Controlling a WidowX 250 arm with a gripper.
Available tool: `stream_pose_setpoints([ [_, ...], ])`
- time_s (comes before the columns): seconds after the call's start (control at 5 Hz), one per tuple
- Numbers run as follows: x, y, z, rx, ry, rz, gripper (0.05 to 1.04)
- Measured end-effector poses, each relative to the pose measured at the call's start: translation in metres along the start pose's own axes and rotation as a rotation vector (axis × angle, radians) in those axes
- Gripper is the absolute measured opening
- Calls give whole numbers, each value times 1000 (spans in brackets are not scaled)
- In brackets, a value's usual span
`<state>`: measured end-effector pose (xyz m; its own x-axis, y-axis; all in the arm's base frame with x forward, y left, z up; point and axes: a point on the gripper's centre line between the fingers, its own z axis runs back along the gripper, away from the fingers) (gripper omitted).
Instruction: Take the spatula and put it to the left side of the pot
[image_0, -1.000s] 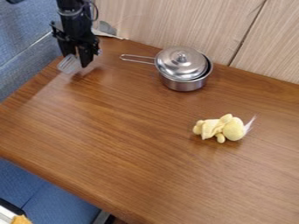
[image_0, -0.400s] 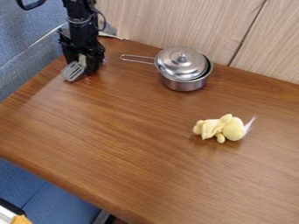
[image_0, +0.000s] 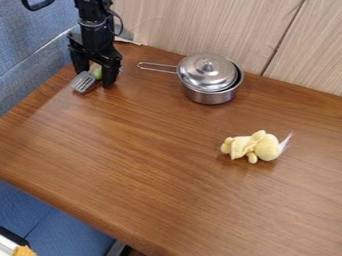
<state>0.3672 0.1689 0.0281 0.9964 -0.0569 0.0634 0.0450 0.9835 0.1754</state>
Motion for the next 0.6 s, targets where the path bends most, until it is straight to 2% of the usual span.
stream_pose_setpoints([
  [0.2, 6, 4, 28, 54, -37, -5, 999],
  [0.4, 16, 10, 69, 89, -126, 8, 999],
  [0.6, 20, 8, 111, 81, -254, 21, 999],
])
